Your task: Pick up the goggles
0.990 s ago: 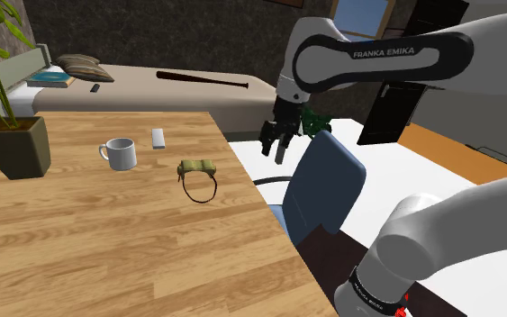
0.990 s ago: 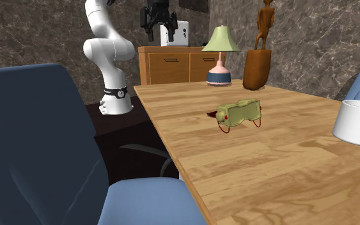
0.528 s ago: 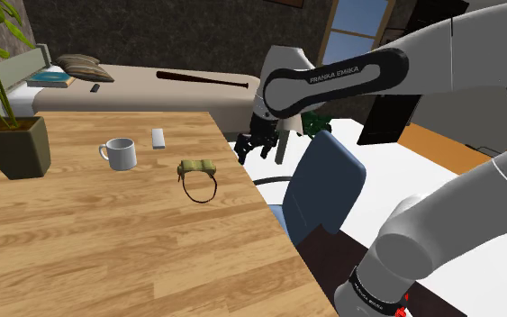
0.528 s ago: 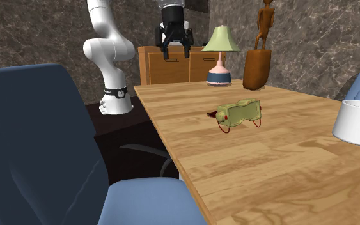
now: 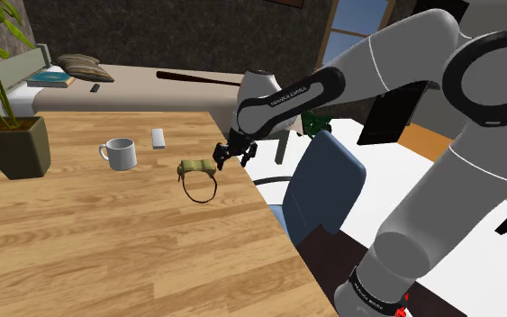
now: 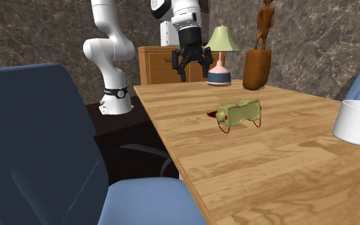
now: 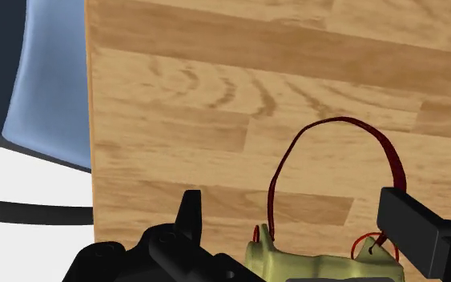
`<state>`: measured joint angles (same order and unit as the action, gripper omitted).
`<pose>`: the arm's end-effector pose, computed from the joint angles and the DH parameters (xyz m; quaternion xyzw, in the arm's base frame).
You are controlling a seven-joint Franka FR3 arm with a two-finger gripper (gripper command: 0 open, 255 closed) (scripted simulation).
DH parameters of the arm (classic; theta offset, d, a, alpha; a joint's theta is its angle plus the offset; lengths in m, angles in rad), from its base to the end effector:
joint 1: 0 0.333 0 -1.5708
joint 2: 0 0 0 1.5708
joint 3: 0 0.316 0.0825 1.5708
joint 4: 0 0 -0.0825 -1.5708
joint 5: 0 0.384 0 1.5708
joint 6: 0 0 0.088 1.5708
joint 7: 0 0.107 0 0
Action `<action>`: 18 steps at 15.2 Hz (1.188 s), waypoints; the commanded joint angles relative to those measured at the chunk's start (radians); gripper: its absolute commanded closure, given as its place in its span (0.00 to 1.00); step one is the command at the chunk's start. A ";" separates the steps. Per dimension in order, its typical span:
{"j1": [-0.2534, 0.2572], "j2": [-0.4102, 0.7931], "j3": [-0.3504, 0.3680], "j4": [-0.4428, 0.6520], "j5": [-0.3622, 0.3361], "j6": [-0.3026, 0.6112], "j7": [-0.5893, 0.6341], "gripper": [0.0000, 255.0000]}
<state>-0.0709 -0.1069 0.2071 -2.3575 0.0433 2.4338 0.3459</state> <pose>0.5002 0.0693 0.3884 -0.9888 0.1188 -0.0868 0.0260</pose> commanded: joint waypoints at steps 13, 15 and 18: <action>0.017 0.382 -0.029 0.179 -0.160 0.256 0.249 0.00; 0.021 0.403 -0.034 0.177 -0.169 0.279 0.256 0.00; 0.023 0.406 -0.036 0.173 -0.172 0.286 0.258 1.00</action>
<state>-0.0492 0.2976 0.1723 -2.1823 -0.1272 2.7154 0.6028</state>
